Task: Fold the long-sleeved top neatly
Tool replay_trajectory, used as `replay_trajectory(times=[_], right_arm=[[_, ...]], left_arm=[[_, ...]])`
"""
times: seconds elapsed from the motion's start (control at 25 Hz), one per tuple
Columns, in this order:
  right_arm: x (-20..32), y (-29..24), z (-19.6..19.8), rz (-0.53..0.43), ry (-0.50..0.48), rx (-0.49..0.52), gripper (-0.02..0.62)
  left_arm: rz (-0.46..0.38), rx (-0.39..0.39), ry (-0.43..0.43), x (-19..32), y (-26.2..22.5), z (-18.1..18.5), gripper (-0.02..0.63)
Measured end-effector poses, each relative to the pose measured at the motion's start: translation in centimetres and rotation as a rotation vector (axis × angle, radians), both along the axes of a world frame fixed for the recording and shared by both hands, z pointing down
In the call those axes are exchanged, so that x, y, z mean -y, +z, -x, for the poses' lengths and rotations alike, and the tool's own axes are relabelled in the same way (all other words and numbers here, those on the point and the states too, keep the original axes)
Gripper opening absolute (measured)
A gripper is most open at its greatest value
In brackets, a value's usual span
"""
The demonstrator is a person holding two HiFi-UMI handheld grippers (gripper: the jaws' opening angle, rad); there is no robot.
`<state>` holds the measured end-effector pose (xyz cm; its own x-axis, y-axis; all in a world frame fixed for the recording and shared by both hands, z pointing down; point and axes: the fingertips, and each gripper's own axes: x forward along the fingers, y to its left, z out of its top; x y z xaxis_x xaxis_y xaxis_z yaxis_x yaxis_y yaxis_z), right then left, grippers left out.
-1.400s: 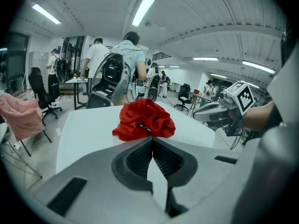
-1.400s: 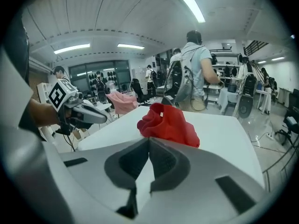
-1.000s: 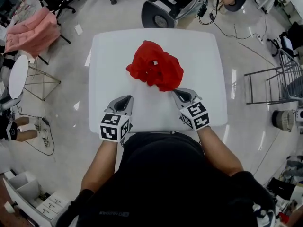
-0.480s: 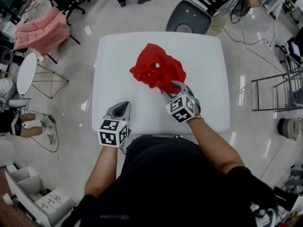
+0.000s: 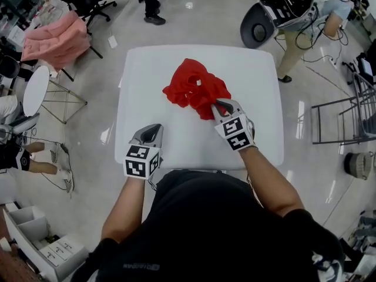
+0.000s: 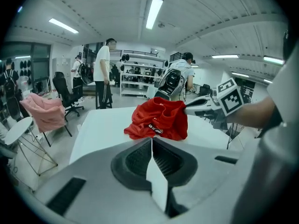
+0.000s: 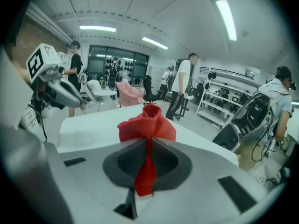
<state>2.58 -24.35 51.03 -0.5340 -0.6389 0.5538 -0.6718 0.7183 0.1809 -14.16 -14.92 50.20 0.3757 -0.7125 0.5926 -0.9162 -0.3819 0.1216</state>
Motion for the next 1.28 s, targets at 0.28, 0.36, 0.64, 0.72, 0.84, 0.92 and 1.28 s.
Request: replay_trajectory(times=[0.28,0.36,0.64,0.72,0.84,0.92,1.28], right_arm=[[2.1,-11.5,-3.1,-0.161,0.031,0.138,0.031],[1.8,-13.9,-3.3,-0.206,0.014,0.133,0.031],[-1.6,-19.0,-1.8,-0.293,-0.028,0.139,0.031],[-2.1,-19.5,-1.9,-0.297,-0.033,0.147,0.031],[-3.1,-19.5,-2.0,-0.294,-0.036,0.146,0.031],[-3.1,-19.3,-1.5,-0.288,-0.037,0.144,0.031],[-2.5,-19.3,-0.6,-0.274,-0.044,0.160,0.031]], left_arm=[[-0.075,0.071,0.070,3.8,-2.3,-2.0,0.008],[-0.093,0.096,0.102,4.7,-2.8,-2.9,0.042],[-0.133,0.146,0.187,8.1,-3.7,-5.4,0.089],[-0.134,0.165,0.192,9.5,-3.1,-6.4,0.101],[-0.112,0.192,0.177,10.6,-1.7,-6.9,0.124],[-0.071,0.190,0.180,10.9,-0.3,-7.0,0.138],[-0.040,0.223,0.152,11.5,1.9,-7.8,0.176]])
